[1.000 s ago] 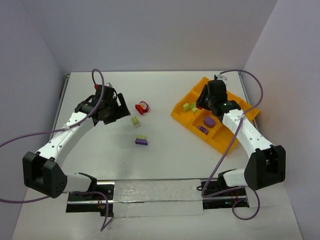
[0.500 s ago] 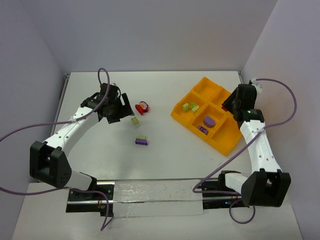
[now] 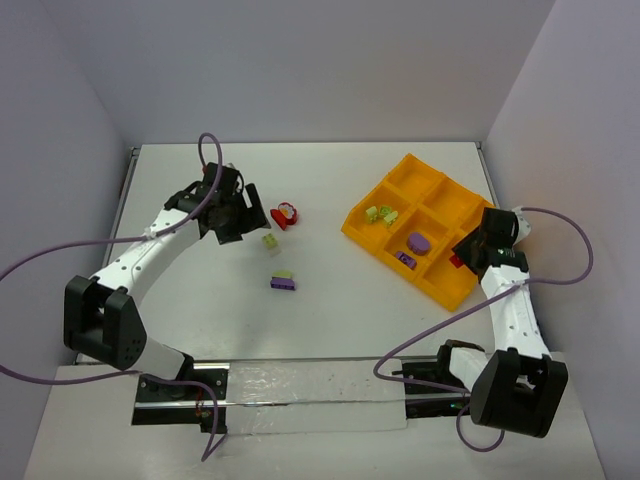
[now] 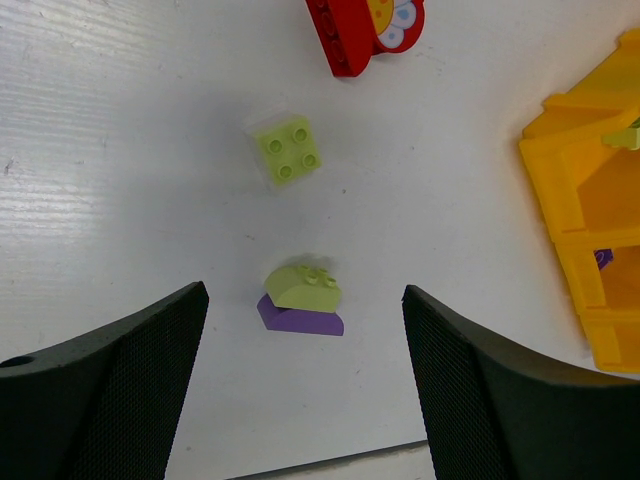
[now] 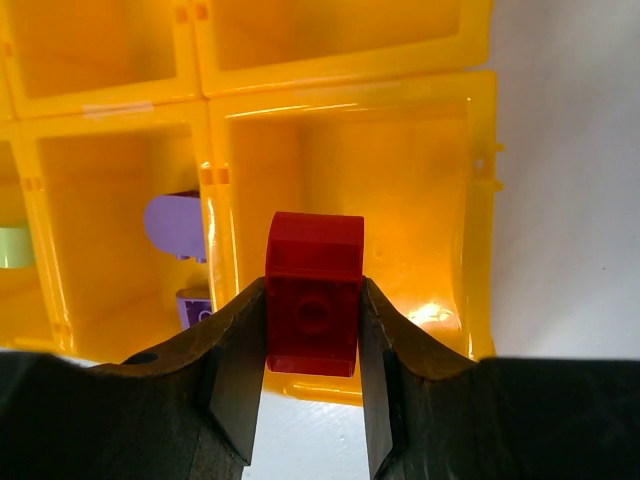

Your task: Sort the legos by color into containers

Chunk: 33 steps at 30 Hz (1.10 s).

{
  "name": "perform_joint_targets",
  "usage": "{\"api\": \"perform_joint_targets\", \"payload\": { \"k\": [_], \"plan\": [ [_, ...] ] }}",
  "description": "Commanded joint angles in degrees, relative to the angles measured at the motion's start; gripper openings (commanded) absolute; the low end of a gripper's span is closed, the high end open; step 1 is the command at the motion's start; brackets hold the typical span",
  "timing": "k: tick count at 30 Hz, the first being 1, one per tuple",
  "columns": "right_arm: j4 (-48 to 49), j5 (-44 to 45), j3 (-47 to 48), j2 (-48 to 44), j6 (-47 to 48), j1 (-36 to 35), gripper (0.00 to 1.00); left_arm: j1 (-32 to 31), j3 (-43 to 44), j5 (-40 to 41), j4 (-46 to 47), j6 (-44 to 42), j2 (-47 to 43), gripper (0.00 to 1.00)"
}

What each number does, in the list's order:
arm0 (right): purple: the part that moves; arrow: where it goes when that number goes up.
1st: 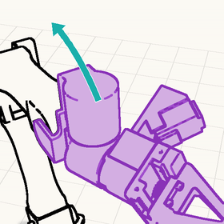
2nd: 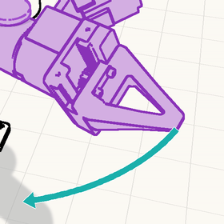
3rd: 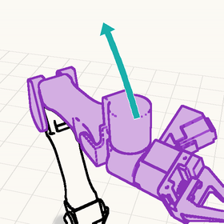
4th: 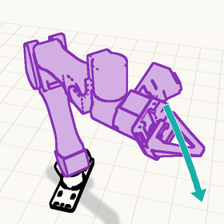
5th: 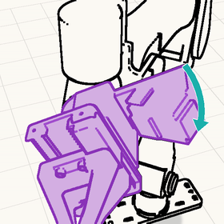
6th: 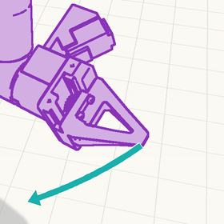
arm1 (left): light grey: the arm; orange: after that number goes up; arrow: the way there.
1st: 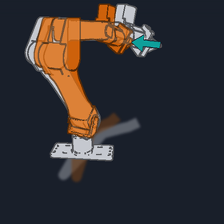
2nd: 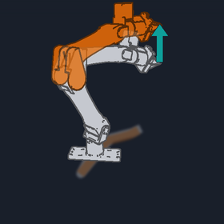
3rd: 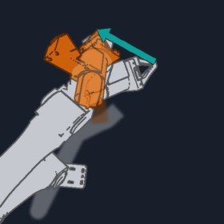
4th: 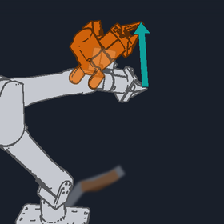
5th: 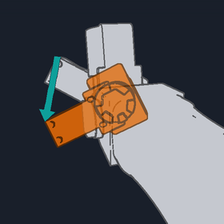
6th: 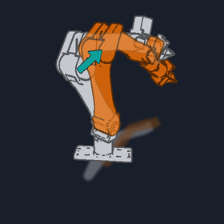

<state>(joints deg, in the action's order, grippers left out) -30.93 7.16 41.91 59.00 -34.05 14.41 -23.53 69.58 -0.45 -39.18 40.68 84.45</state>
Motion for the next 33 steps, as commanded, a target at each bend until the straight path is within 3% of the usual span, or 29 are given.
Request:
{"api": "perform_joint_targets", "payload": {
  "k": [1,2,4,6,11,16,20,24,33],
  "plan": [
    [2.9,1.0,-1.4,0.0,-2.1,0.7,0.51,0.2,3.3,0.1,2.1,-0.2,2.4,0.86],
    [3.0,1.0,-1.5,0.1,-2.1,0.7,0.63,0.2,3.7,0.1,2.2,-0.2,3.0,0.86],
    [3.6,1.1,-2.1,0.0,-2.1,0.8,0.75,0.2,4.9,0.1,2.4,-0.2,4.9,0.86],
    [3.8,1.3,-2.2,-0.3,-1.6,0.8,0.79,0.2,6.4,0.1,2.4,-0.3,6.4,0.86],
    [3.4,1.6,-0.9,-2.7,-0.6,0.6,0.8,0.2,8.8,2.0,2.0,-1.2,9.3,0.86],
    [2.9,-0.7,6.2,-6.6,2.9,-3.1,0.8,0.0,9.4,4.0,2.1,-2.4,11.8,0.86],
    [0.3,4.5,15.5,-1.5,7.1,-20.0,0.81,-0.1,7.8,4.9,1.9,-5.7,12.7,0.86],
    [3.2,6.9,17.9,3.4,6.7,-28.8,0.81,-0.2,6.4,6.4,1.9,-7.1,13.6,0.86],
    [4.7,6.1,22.1,12.4,5.5,-36.5,0.82,-0.7,6.4,3.8,3.1,-0.3,17.0,0.77]
  ]
}}
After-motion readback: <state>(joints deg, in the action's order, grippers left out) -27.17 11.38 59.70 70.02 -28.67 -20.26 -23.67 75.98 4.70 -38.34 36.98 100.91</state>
